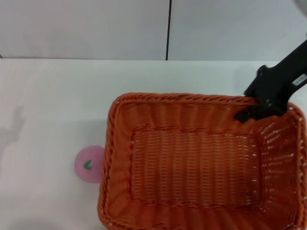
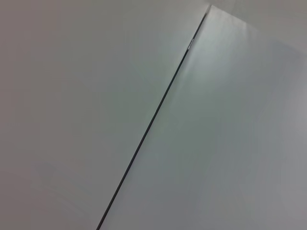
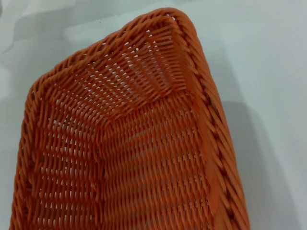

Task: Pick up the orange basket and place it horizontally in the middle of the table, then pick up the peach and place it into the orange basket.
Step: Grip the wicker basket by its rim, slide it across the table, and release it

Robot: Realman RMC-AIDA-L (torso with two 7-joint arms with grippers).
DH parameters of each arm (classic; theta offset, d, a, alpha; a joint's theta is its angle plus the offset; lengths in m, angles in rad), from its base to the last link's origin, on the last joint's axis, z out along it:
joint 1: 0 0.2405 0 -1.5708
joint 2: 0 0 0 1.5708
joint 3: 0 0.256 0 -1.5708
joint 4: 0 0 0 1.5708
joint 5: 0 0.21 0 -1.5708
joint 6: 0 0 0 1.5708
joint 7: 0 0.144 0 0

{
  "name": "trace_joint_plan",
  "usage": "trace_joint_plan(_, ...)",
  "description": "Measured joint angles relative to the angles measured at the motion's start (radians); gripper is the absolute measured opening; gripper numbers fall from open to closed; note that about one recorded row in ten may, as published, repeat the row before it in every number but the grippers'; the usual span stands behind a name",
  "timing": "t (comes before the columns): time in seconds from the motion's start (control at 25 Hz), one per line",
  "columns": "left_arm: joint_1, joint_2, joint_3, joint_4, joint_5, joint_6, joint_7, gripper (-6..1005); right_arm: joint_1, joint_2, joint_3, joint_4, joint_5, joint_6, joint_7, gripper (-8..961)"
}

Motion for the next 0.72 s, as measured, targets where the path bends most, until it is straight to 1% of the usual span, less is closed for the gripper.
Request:
trace_joint_plan(0.12,0.001,-0.001,0.0,0.0,0.0,0.001,-0.002,801,0.023,0.01,-0.001,0.088,-0.005,0.059,-0.037,137)
trace_joint_plan(0.28,0.001,-0.001,0.001,-0.002,0.0,0.002,-0.002,800,0.031,0.012,-0.001,0.124,-0.005,0.086,-0.055,137)
trace_joint_plan(0.4,0.001,-0.001,0.002,-0.002,0.0,0.002,-0.003,800,0.033,0.014,-0.001,0.13,-0.005,0.099,-0.062,137)
trace_joint_plan(0.48,0.001,-0.001,0.002,-0.004,0.0,0.001,-0.004,800,0.037,0.021,-0.001,0.132,-0.005,0.105,-0.074,136)
trace_joint_plan(0.72,0.001,-0.002,0.003,-0.007,0.001,-0.002,-0.005,800,0.044,0.032,-0.008,0.14,-0.008,0.123,-0.092,136)
